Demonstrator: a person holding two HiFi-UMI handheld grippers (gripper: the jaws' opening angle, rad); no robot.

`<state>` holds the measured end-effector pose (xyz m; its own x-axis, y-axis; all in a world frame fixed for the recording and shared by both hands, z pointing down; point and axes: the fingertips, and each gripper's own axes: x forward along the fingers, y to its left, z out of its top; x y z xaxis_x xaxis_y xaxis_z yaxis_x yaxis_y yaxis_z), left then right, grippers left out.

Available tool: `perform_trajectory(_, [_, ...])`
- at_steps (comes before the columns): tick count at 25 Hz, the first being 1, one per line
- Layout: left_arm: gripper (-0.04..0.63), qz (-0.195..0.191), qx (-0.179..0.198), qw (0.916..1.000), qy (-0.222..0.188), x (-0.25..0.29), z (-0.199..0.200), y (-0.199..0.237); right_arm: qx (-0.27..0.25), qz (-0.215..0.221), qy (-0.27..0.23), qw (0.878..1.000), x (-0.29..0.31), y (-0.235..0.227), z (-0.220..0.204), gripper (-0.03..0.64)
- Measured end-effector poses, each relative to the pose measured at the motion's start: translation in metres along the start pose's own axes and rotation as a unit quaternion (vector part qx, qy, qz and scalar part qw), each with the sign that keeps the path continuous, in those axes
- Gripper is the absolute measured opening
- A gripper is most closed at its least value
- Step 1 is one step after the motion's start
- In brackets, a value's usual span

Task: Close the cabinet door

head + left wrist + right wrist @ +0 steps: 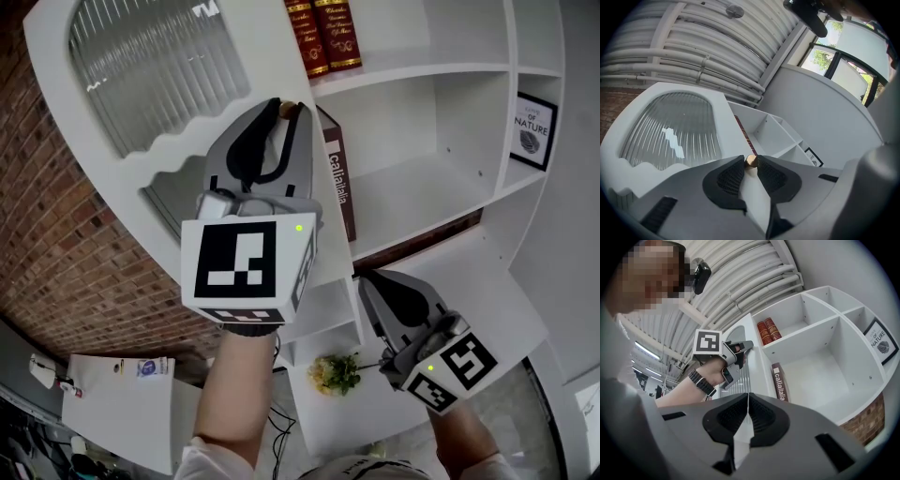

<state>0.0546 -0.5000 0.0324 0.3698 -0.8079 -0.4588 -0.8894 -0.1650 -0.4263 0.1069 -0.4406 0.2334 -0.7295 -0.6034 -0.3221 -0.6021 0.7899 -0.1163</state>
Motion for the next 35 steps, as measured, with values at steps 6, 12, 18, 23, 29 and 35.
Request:
perform_trajectory(6, [0.094, 0.005, 0.003, 1.0000, 0.004, 0.006, -0.005, 0.003, 0.002, -0.001, 0.000, 1.000, 0.001, -0.004, 0.000, 0.019])
perform_trajectory(12, [0.094, 0.008, 0.005, 0.9999, 0.004, 0.010, -0.009, 0.005, 0.004, -0.003, 0.000, 1.000, 0.001, -0.006, -0.001, 0.020])
perform_trajectory(18, [0.094, 0.011, 0.012, 0.9999, -0.004, 0.010, -0.007, 0.007, 0.005, -0.004, 0.002, 1.000, 0.002, -0.008, -0.003, 0.019])
perform_trajectory(23, [0.095, 0.001, 0.007, 1.0000, -0.005, 0.008, -0.007, 0.005, 0.007, 0.000, 0.008, 1.000, 0.003, -0.003, -0.008, 0.020])
perform_trajectory(29, [0.095, -0.015, -0.008, 0.9998, -0.004, 0.002, -0.003, 0.002, 0.007, 0.001, 0.012, 1.000, -0.001, 0.005, -0.010, 0.020])
perform_trajectory(35, [0.095, -0.029, -0.025, 0.9990, -0.022, -0.013, 0.009, -0.001, 0.005, -0.002, 0.014, 1.000, -0.007, 0.015, -0.010, 0.020])
